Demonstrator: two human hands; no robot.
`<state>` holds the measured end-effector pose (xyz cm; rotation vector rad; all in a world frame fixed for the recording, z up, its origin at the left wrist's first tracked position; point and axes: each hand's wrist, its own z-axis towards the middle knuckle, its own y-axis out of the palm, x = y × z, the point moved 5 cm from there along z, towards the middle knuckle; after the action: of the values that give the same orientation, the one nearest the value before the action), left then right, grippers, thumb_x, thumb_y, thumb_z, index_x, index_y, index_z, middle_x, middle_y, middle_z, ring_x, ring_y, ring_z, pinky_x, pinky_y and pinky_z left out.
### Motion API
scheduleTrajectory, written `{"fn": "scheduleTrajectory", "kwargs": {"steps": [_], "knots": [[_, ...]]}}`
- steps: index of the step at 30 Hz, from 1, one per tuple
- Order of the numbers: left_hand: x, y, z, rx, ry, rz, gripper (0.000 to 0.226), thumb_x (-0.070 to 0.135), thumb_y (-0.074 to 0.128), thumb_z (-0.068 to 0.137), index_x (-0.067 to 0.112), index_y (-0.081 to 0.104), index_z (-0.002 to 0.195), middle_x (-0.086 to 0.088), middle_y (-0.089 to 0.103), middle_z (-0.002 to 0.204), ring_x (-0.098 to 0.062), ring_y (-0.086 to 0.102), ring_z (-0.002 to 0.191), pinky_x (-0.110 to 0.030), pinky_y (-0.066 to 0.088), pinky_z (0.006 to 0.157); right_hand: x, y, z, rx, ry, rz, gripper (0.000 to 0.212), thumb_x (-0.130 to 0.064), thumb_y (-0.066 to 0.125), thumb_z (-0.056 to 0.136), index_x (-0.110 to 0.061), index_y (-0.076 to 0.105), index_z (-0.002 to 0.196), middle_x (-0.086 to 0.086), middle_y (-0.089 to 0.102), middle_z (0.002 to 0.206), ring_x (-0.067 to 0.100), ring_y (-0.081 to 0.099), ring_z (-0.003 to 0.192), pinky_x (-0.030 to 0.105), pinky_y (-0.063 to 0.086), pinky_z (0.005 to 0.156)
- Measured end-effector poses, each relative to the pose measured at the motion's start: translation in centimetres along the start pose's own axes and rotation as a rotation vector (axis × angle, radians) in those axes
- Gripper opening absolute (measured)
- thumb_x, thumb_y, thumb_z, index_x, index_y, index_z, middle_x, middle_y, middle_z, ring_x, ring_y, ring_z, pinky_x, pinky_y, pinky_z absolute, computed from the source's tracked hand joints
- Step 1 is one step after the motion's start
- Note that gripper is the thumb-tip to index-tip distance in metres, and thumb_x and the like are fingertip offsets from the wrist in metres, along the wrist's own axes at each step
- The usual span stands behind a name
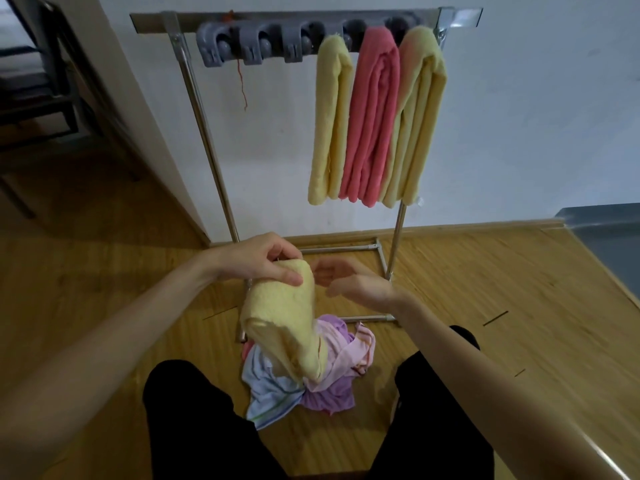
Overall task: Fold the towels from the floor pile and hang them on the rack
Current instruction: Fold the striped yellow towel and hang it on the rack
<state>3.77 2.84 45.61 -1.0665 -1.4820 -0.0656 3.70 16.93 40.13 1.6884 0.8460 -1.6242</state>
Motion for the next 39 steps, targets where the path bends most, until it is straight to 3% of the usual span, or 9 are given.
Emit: {"fn": "scheduleTrajectory", "kwargs": {"steps": [6,12,17,21,24,26,29,34,39], "knots": [[-0.2,-0.2,-0.5,-0.011,-0.016,-0.057,0.018,0.018,0.07,0.082,0.008,0.07,0.097,0.002,0.07,0.087,-0.013,0.067,0.084,-0.02,0.052,0.068,-1.5,-0.5,-0.1,-0.019,0.1,-0.142,0.016,-0.013,0.067,0.086,0.0,0.063,0.095,0.007,0.063,0.09,0.018,0.059,0.088,0.033,0.044,0.081],[-0.8,-1.0,-1.0,0.012,-0.022,-0.092,0.053,0.051,0.075,0.069,0.006,0.072,0.098,-0.016,0.068,0.091,-0.022,0.067,0.083,-0.021,0.051,0.066,-2.8,-2.4,-1.3,-0.067,0.165,-0.071,0.013,-0.017,0.06,0.092,-0.005,0.064,0.096,0.005,0.066,0.09,0.02,0.063,0.083,0.027,0.051,0.072],[-1.3,-2.1,-1.6,-0.005,-0.014,-0.143,0.029,0.023,0.069,0.085,0.015,0.061,0.112,0.004,0.067,0.072,-0.008,0.063,0.067,-0.015,0.047,0.06,-2.9,-4.6,-2.2,0.024,0.136,-0.054,0.012,-0.009,0.063,0.089,-0.003,0.054,0.092,-0.001,0.059,0.073,0.009,0.058,0.062,0.019,0.047,0.055],[-0.9,-3.5,-1.6,-0.039,-0.037,-0.038,0.032,0.023,0.058,0.092,0.028,0.045,0.121,-0.036,0.053,0.09,-0.035,0.054,0.077,-0.043,0.044,0.069,-4.7,-5.4,-2.1,-0.039,0.058,-0.209,0.023,0.009,0.054,0.09,-0.004,0.045,0.106,0.002,0.056,0.088,0.009,0.054,0.076,0.02,0.047,0.065],[0.5,-4.1,-1.1,-0.034,0.002,0.131,0.01,0.015,0.053,0.096,0.021,0.056,0.103,-0.018,0.056,0.096,-0.026,0.053,0.08,-0.028,0.042,0.074,-6.3,-5.9,-1.4,-0.118,0.072,-0.429,0.022,0.011,0.051,0.09,-0.002,0.057,0.107,-0.002,0.062,0.104,0.011,0.059,0.099,0.027,0.048,0.086],[1.4,-4.6,-0.4,-0.018,0.029,0.265,0.019,0.001,0.05,0.094,0.013,0.065,0.091,0.006,0.061,0.085,-0.004,0.056,0.08,-0.013,0.04,0.076,-7.2,-6.1,-0.7,-0.176,0.093,-0.577,0.03,0.011,0.05,0.088,-0.006,0.067,0.106,-0.002,0.067,0.11,0.014,0.059,0.11,0.032,0.045,0.099],[1.9,-5.5,0.6,0.009,-0.03,0.478,0.028,0.002,0.051,0.092,0.017,0.074,0.093,0.012,0.064,0.09,0.008,0.056,0.087,-0.005,0.038,0.077,-7.8,-6.2,0.5,-0.249,0.189,-0.82,0.038,0.008,0.05,0.083,-0.015,0.073,0.103,-0.002,0.07,0.109,0.016,0.061,0.108,0.035,0.045,0.101],[3.0,-7.7,1.9,0.06,-0.116,0.752,0.042,0.024,0.067,0.085,0.029,0.056,0.125,0.013,0.046,0.109,-0.003,0.041,0.096,-0.01,0.034,0.076,-10.3,-8.1,2.8,-0.004,0.236,-1.1,0.036,0.0,0.052,0.085,-0.019,0.071,0.109,-0.004,0.067,0.114,0.013,0.059,0.106,0.03,0.045,0.098],[5.4,-12.4,3.4,0.423,-0.04,0.813,0.047,0.017,0.065,0.085,0.029,0.054,0.129,0.004,0.05,0.106,-0.014,0.047,0.099,-0.024,0.033,0.077,-15.0,-11.0,4.4,0.264,0.103,-1.261,0.039,-0.01,0.068,0.082,-0.02,0.065,0.12,0.0,0.061,0.119,0.017,0.054,0.105,0.022,0.039,0.088]]}}
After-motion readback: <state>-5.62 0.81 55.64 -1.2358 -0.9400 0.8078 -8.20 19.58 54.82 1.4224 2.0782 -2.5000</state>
